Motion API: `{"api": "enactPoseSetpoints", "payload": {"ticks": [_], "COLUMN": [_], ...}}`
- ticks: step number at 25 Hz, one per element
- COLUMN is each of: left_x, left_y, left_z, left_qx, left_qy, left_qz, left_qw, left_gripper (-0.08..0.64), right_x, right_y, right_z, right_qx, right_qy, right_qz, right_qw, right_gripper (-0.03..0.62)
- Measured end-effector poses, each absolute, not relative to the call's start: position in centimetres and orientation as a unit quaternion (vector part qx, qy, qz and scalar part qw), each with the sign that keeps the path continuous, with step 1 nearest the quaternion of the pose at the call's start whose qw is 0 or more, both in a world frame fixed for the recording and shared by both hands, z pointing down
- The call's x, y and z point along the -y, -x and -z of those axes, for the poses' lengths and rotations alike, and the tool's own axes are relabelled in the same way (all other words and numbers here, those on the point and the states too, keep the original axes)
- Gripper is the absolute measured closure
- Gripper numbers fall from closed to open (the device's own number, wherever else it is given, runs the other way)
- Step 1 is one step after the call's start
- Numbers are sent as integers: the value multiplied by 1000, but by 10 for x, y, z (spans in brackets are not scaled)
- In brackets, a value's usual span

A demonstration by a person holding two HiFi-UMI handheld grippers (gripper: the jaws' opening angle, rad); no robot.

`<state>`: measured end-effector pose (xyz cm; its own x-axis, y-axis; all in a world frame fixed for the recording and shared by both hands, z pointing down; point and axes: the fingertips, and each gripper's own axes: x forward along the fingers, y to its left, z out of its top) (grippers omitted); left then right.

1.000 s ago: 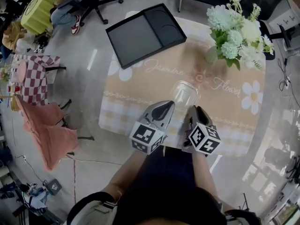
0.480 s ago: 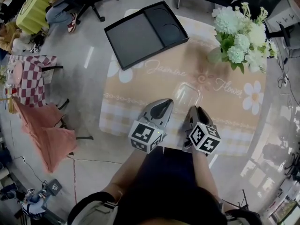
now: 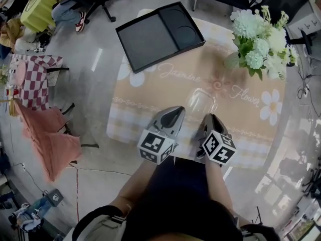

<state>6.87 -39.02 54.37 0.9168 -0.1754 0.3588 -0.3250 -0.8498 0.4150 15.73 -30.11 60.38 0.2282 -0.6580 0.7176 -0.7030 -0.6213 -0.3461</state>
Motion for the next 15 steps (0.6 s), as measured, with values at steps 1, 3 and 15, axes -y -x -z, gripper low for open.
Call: {"api": "enactPoseSetpoints", "payload": {"ticks": [1,3,15], "left_x": [390,390,390], "left_y": [-68,-66,-57], "left_z": [-543,-542,-527], "left_qx": [134,137,153], "left_qy": [-949,-949,-952], "left_qz": [-155,-155,-146], "left_qw": [240,238,220], "left_gripper": [548,548,548], "right_x": [301,300,308], "right_y": [-158,-158,-158], "right_z": [-604,-604,-580], "right_qx": [434,434,456], "right_qy": [-783,-783,-786], "right_qz": [-445,-445,-416], "right_qw": [25,22,-8], "right_gripper": [555,563,588]}}
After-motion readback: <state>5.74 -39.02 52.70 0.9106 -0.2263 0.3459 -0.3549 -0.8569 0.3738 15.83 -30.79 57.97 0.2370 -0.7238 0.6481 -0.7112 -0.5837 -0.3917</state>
